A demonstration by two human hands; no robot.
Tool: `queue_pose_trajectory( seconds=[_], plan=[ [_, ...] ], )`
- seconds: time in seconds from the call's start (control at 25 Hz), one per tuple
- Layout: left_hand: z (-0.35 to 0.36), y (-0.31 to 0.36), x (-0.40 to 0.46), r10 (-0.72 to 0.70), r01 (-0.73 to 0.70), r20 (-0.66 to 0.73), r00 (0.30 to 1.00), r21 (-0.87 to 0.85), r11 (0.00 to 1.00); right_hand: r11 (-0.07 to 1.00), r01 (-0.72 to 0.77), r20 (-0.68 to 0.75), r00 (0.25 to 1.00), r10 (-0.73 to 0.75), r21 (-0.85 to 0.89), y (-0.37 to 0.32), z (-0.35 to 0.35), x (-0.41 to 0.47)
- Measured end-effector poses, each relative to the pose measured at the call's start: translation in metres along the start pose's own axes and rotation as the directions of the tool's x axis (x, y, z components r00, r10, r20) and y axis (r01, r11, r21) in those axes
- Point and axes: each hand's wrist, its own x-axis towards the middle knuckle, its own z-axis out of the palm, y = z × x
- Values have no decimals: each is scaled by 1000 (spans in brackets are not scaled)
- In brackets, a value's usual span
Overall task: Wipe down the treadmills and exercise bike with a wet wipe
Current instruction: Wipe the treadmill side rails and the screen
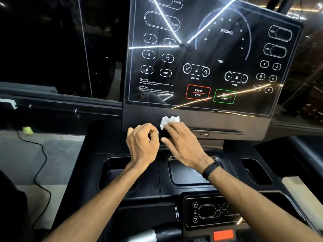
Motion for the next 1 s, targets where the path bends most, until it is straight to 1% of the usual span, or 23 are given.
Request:
queue_pose_trajectory(
  seconds=[0.16, 0.32, 0.48, 0.64, 0.72, 0.88, 0.96, 1.0],
  plan=[
    [7, 0, -8, 8, -9, 22, 1000, 11, 1000, 982, -160, -75, 983, 168, 98, 24, -6, -12],
    [13, -2, -13, 4, -4, 48, 999, 12, 1000, 966, -209, -154, 960, 232, 154, 52, -11, -28],
    [15, -2, -12, 12, -13, 63, 998, 22, 1000, 932, -307, -168, 926, 339, 192, 84, -18, -45],
    [22, 4, -9, 29, -30, 76, 997, 12, 999, 884, -423, -179, 871, 457, 199, 114, -29, -63],
    [27, 9, -10, 61, -61, 79, 995, 0, 998, 863, -477, -192, 843, 503, 165, 134, -37, -74],
    [36, 19, -10, 193, -193, 48, 980, -6, 981, 808, -580, -165, 791, 589, 105, 160, -46, -86],
    [38, 19, -8, 234, -233, 43, 971, -16, 972, 780, -613, -184, 758, 625, 126, 160, -44, -83],
    [39, 19, -8, 250, -249, 48, 967, -20, 968, 762, -630, -216, 731, 647, 149, 156, -43, -80]
  ],
)
